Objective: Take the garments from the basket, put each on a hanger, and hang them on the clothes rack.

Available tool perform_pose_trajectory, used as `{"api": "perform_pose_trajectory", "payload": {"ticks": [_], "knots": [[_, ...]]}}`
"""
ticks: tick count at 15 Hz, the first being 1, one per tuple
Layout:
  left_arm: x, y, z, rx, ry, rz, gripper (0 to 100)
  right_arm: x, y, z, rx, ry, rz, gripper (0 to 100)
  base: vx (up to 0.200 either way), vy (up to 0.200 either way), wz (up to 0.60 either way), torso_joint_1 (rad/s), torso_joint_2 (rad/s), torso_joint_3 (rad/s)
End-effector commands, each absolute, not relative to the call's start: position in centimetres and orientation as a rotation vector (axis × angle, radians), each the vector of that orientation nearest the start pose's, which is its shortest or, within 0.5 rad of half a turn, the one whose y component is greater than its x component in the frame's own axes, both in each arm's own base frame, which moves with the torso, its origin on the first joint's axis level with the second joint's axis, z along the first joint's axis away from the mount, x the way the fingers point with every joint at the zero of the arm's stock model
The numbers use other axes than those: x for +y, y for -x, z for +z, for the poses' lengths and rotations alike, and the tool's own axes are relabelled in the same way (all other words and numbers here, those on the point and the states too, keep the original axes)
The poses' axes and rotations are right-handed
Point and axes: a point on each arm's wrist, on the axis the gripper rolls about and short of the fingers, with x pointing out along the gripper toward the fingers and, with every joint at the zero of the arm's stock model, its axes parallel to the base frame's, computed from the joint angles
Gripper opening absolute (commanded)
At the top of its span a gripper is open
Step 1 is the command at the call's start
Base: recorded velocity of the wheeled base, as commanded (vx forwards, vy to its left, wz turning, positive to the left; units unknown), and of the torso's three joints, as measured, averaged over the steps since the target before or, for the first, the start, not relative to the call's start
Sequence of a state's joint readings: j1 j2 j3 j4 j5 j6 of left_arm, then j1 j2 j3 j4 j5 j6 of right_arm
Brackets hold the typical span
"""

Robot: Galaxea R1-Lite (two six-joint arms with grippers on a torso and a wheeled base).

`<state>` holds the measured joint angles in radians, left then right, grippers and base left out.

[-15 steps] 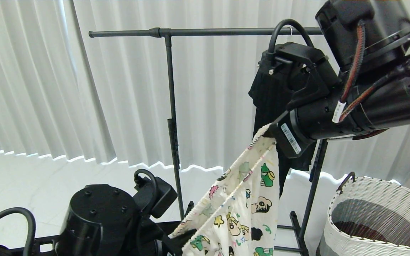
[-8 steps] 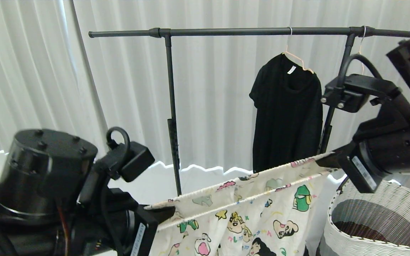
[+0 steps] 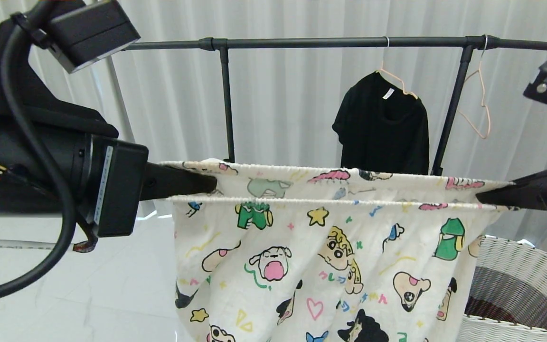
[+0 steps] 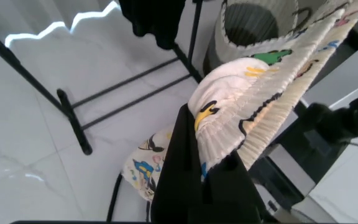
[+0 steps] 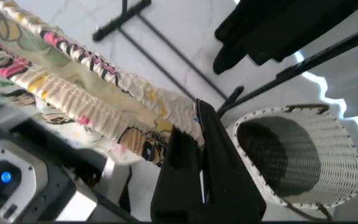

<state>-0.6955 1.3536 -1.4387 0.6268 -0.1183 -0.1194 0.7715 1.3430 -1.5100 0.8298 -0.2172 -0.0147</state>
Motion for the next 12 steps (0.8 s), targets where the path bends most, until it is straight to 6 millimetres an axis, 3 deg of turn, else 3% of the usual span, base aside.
{"api": "perform_pose_trajectory", "payload": {"ticks": [1, 12], "knots": [[-12.64, -14.63, 33.4, 0.564, -0.047, -0.761, 0, 12.72, -14.1, 34.56, 0.556, 0.312, 0.531, 0, 0.0, 0.0, 0.0, 0.0, 0.0, 0.0], [-13.26, -13.92, 33.34, 0.55, -0.083, -0.737, 0, 12.95, -14.33, 35.36, 0.523, 0.293, 0.536, 0, 0.0, 0.0, 0.0, 0.0, 0.0, 0.0]]}}
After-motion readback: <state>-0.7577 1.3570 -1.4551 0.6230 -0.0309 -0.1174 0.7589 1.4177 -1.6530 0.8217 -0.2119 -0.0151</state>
